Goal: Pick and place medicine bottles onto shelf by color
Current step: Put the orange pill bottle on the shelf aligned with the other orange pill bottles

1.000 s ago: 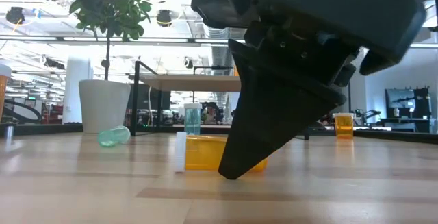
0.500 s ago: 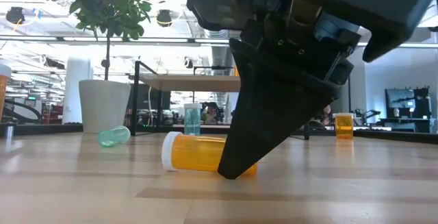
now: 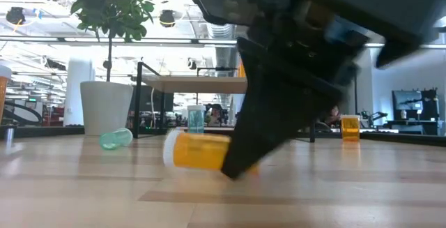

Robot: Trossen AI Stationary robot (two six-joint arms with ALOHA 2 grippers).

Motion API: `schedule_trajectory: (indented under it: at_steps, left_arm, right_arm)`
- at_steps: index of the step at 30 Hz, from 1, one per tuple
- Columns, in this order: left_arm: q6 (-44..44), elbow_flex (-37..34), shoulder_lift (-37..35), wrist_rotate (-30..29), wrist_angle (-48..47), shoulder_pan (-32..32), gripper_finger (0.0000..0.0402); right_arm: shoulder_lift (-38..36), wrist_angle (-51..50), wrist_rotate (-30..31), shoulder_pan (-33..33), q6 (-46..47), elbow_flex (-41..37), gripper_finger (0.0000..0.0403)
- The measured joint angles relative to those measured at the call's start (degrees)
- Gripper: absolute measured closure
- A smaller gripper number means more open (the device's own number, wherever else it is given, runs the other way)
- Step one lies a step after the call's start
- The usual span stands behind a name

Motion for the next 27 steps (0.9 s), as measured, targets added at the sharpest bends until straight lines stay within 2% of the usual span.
schedule_trajectory:
  at_steps: [8, 11, 20, 24, 27]
  left_arm:
    - [9.32, 4.34, 0.0, 2.66, 3.07, 0.25, 0.0155]
    - [10.94, 5.43, 0.0, 4.18, 3.04, 0.61, 0.0155]
    - [10.44, 5.67, 0.0, 5.74, 2.7, 3.29, 0.0155]
    - [8.99, 5.67, 0.22, 9.6, 4.54, 7.31, 0.0155]
    - [8.96, 5.67, 2.17, 14.9, 7.82, 11.33, 0.0155]
  right_arm:
    - [-3.2, 5.08, 0.54, -1.74, -7.25, -0.3, 0.0283]
    - [-6.03, 11.56, -0.22, -2.24, -9.1, -5.59, 0.0285]
    - [-22.12, 49.78, -1.71, -5.18, -10.15, -36.28, 0.0285]
    - [-26.79, 69.62, -0.93, -6.6, -13.44, -48.05, 0.0281]
    - [-28.53, 82.75, -0.48, -8.12, -17.23, -54.24, 0.0281]
